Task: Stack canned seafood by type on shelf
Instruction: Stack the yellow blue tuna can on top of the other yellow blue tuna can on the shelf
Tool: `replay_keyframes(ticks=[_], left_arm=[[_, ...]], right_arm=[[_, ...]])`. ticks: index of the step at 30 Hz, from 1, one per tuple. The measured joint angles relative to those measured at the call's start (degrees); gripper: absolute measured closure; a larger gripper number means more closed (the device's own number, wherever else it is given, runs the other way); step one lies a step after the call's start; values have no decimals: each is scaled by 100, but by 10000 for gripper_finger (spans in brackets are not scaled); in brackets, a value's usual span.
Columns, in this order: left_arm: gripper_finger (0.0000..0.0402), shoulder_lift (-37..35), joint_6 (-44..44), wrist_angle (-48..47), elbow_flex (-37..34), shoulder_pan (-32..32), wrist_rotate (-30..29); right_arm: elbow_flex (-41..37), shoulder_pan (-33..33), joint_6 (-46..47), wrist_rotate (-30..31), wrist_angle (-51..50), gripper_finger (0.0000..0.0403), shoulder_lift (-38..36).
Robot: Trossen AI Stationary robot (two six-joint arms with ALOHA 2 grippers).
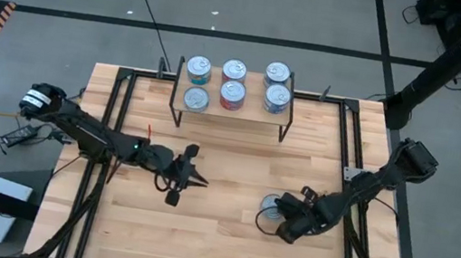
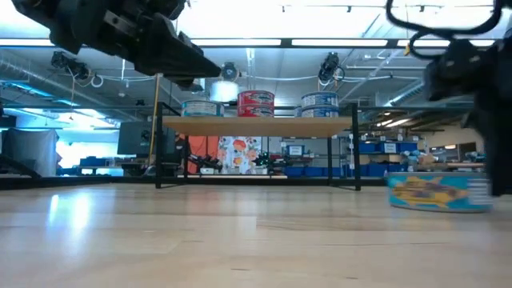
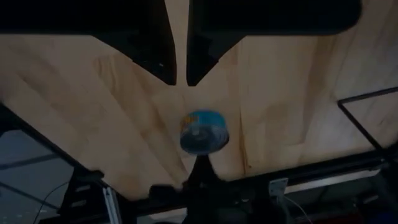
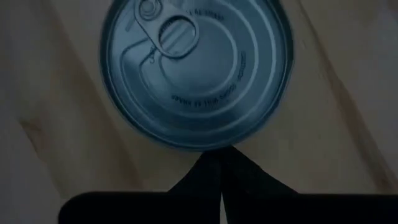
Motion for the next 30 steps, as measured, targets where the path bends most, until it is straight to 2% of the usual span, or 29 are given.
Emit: replay_keyframes(ticks=[8, 15, 18, 23, 27, 30], left_arm=[[362, 577, -107, 161, 138, -5, -33], [362, 1659, 17, 145, 856, -5, -33], [361, 2035, 160, -77, 1246, -5, -33], [343, 2565, 634, -1105, 1997, -5, -55], [322, 2882, 1060, -1660, 2442, -5, -422], [309, 3039, 1450, -1723, 2608, -5, -521]], right_arm=[[-410, -528, -1022, 666, 1492, 395, 2], [-594, -1035, -1968, 701, 2751, 394, 2], [-597, -1183, -2244, 699, 2934, 394, 2], [-599, -1309, -2509, 697, 3083, 394, 2], [-599, -1327, -2579, 687, 3142, 394, 2], [-599, -1327, -2598, 684, 3171, 394, 2]])
